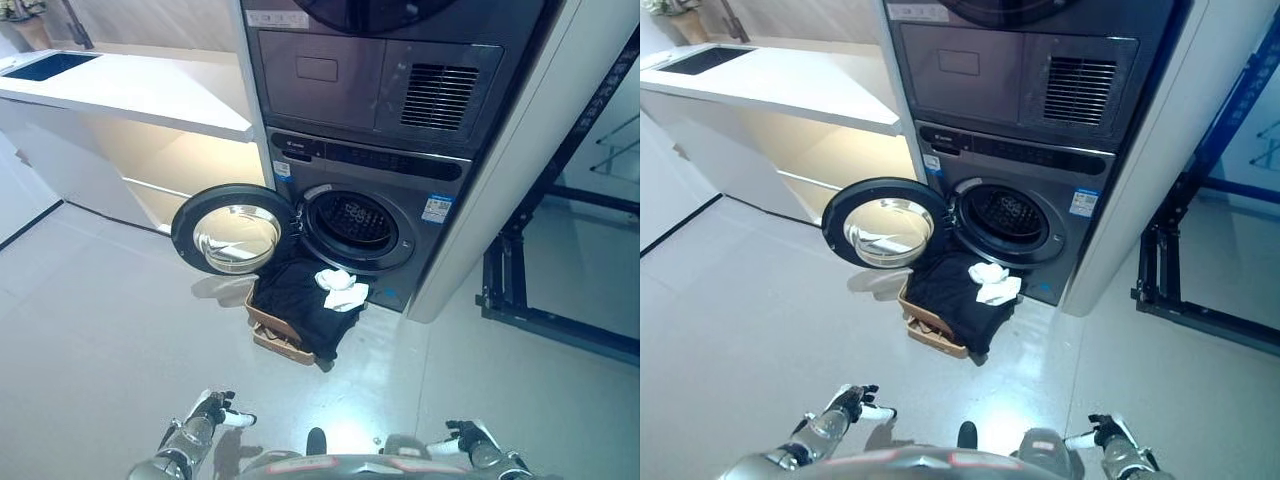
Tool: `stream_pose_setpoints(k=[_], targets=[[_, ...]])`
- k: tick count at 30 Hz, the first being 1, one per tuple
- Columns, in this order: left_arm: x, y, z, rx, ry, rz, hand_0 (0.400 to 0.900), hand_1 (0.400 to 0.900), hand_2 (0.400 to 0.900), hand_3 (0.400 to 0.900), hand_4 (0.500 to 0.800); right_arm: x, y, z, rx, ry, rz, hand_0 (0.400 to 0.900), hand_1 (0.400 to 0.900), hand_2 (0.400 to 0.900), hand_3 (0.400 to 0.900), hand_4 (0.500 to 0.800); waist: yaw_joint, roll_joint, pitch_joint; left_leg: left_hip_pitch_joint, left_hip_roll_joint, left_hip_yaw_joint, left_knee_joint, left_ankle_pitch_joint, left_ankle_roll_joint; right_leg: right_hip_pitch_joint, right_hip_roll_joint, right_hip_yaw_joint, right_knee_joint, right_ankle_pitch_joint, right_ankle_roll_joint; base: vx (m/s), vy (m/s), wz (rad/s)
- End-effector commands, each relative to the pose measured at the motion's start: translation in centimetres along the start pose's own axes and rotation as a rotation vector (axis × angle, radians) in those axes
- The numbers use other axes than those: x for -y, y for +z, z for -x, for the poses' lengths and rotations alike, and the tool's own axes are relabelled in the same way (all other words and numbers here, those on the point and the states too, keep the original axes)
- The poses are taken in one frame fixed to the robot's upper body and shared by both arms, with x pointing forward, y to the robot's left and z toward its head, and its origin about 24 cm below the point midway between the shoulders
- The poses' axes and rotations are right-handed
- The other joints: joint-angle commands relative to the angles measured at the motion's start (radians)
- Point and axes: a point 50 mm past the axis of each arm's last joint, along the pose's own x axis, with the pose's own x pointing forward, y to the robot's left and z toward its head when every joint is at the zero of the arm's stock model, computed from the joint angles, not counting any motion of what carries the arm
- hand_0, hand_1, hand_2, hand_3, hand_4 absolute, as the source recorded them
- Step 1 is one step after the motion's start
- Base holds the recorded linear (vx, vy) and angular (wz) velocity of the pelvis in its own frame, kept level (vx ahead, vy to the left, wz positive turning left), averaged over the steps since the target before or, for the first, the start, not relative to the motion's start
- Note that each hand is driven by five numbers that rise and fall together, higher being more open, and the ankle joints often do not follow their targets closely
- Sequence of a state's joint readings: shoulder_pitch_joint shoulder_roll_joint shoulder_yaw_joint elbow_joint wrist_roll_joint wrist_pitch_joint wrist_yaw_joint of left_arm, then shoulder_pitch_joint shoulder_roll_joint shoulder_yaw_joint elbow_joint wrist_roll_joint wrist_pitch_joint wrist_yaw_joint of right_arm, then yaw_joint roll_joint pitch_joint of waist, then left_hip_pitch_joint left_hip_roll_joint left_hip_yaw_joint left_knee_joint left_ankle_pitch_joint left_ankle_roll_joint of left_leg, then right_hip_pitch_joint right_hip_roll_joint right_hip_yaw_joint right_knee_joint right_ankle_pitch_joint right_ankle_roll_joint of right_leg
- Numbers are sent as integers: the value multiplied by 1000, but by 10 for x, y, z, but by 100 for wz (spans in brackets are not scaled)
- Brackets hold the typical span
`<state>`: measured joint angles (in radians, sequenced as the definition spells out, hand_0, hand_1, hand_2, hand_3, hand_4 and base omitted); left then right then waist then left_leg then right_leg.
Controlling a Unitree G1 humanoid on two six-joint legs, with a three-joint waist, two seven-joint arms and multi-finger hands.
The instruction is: Put the clothes in the basket into the washing machine.
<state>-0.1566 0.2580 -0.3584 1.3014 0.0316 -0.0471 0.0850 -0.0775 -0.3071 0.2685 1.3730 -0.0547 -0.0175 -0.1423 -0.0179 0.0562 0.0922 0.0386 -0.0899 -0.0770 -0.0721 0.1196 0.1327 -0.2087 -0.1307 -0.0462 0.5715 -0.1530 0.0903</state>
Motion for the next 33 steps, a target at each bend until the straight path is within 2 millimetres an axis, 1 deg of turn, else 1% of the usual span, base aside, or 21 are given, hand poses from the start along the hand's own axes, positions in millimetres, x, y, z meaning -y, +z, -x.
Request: stream_pose_setpoints(k=[1, 3, 6, 7, 8, 11, 12, 13, 16, 17, 18, 19, 21, 22, 24, 25, 26, 28, 30, 31, 33], targets=[[-2, -13, 2, -27, 14, -22, 900, 900, 900, 900, 800, -7, -10, 2, -34, 13, -18, 900, 900, 900, 900, 800, -12, -25, -1, 78, -21, -33, -7, -113, -69, -40, 13, -3, -286, 304, -6, 403, -114, 43], [0, -16, 2, -35, 6, -21, 900, 900, 900, 900, 800, -6, -4, 1, -14, 15, -16, 900, 900, 900, 900, 800, -35, -45, 4, 140, -28, -62, -15, -161, -81, -59, 26, 2, -466, 371, 22, 506, -148, 51], [3, -22, 4, -54, -2, -10, 900, 900, 900, 900, 800, -5, 3, 0, 13, 19, -5, 900, 900, 900, 900, 800, -48, -57, 1, 195, -23, -91, -15, -208, -91, -75, 44, -12, -538, 411, 30, 406, -143, 38], [4, -25, 4, -59, -8, -14, 900, 900, 900, 900, 800, -6, 2, 1, 16, 23, -4, 900, 900, 900, 900, 800, -47, -61, -12, 208, -17, -109, -15, -218, -96, -58, 49, -12, -531, 390, 21, 572, -238, 64], [7, -27, 5, -65, -10, -6, 900, 900, 900, 900, 800, -6, 7, 0, 40, 32, 14, 900, 900, 900, 900, 800, -51, -66, -35, 235, -6, -122, 13, -258, -99, -48, 61, 45, -508, 392, 11, 441, -189, 51], [6, -24, 5, -51, 2, 14, 900, 900, 900, 900, 800, -8, 12, 1, 67, 51, 75, 900, 900, 900, 900, 800, -47, -53, -47, 242, 19, -137, 88, -260, -112, -55, 95, 53, -437, 352, -10, 377, -155, 48], [8, -25, 5, -53, 0, 19, 900, 900, 900, 900, 800, -9, 18, 0, 86, 58, 123, 900, 900, 900, 900, 800, -41, -46, -56, 230, 34, -148, 149, -233, -126, -38, 106, 34, -419, 305, -28, 356, -180, 63], [13, -20, 5, -43, 0, 23, 900, 900, 900, 900, 800, -36, 68, 9, 293, 118, 214, 900, 900, 900, 900, 800, -33, -50, -53, 200, 33, -147, 228, -197, -141, -19, 108, 32, -404, 286, -39, 312, -191, 57], [-3, -11, 3, 16, 23, 37, 900, 900, 900, 900, 800, 18, 80, 4, 337, 10, 254, 900, 900, 900, 900, 800, 4, -98, -25, 15, 41, -100, 535, -30, -182, 51, 100, 26, -401, 244, -64, 183, -283, 40], [-8, -2, 2, 43, 36, 36, 900, 900, 900, 900, 800, 28, 83, 4, 338, -14, 270, 900, 900, 900, 900, 800, 27, -120, 0, -72, 29, -75, 663, -8, -180, 72, 89, 23, -404, 235, -77, 150, -399, 48], [-8, 5, 1, 66, 38, 18, 900, 900, 900, 900, 800, 33, 82, 1, 305, -35, 310, 900, 900, 900, 900, 800, 71, -144, 28, -201, 11, -15, 732, -24, -160, 105, 72, 8, -408, 219, -88, 118, -294, 35], [-8, 5, 1, 66, 39, 19, 900, 900, 900, 900, 800, 33, 83, 1, 306, -35, 311, 900, 900, 900, 900, 800, 72, -139, 28, -205, 16, -14, 743, -32, -159, 104, 78, 8, -405, 217, -88, 219, -223, 37], [-6, 2, 1, 52, 27, -7, 900, 900, 900, 900, 800, 37, 88, 1, 303, -55, 371, 900, 900, 900, 900, 800, 107, -135, 24, -270, 28, 29, 591, -68, -145, 151, 83, -12, -424, 185, -82, 361, -57, 27], [-8, -1, 1, 38, 33, -29, 900, 900, 900, 900, 800, 44, 92, 1, 306, -83, 388, 900, 900, 900, 900, 800, 116, -116, 15, -284, 77, 59, 359, -64, -153, 183, 100, -27, -449, 160, -68, 488, 27, 28], [-13, 0, 0, 30, 49, -41, 900, 900, 900, 900, 800, 49, 100, 2, 324, -108, 395, 900, 900, 900, 900, 800, 134, -97, 19, -290, 137, 102, 98, 13, -179, 243, 110, -29, -486, 139, -50, 382, 66, 18], [-13, 0, 0, 30, 49, -41, 900, 900, 900, 900, 800, 49, 100, 2, 324, -107, 394, 900, 900, 900, 900, 800, 135, -101, 25, -272, 133, 106, 79, 21, -179, 252, 106, -27, -487, 136, -49, 371, 92, -7], [-17, -2, 0, 20, 59, -55, 900, 900, 900, 900, 800, 49, 107, 3, 342, -115, 424, 900, 900, 900, 900, 800, 153, -94, 20, -299, 162, 117, -3, 48, -194, 294, 99, -25, -514, 119, -34, 380, 115, -38], [-15, -9, 1, -3, 56, -55, 900, 900, 900, 900, 800, 47, 107, 3, 342, -102, 475, 900, 900, 900, 900, 800, 158, -88, 6, -274, 166, 97, -5, 43, -190, 313, 100, -18, -516, 105, -26, 402, 153, -38], [-21, -14, 2, -24, 64, -62, 900, 900, 900, 900, 800, 40, 100, 1, 325, -92, 502, 900, 900, 900, 900, 800, 171, -104, -31, -256, 146, 87, 46, 68, -176, 356, 58, -23, -434, 70, 4, 510, 263, -19], [-24, -14, 1, -25, 70, -60, 900, 900, 900, 900, 800, 38, 97, 1, 317, -87, 510, 900, 900, 900, 900, 800, 173, -106, -26, -251, 138, 95, 69, 55, -163, 320, 37, -27, -322, 94, 11, 321, 238, -1], [-32, -5, 0, -9, 88, -81, 900, 900, 900, 900, 800, 34, 101, 2, 326, -91, 530, 900, 900, 900, 900, 800, 159, -117, 7, -235, 103, 93, 105, 24, -125, 211, -3, -10, -90, 236, 28, 166, 207, 28]])
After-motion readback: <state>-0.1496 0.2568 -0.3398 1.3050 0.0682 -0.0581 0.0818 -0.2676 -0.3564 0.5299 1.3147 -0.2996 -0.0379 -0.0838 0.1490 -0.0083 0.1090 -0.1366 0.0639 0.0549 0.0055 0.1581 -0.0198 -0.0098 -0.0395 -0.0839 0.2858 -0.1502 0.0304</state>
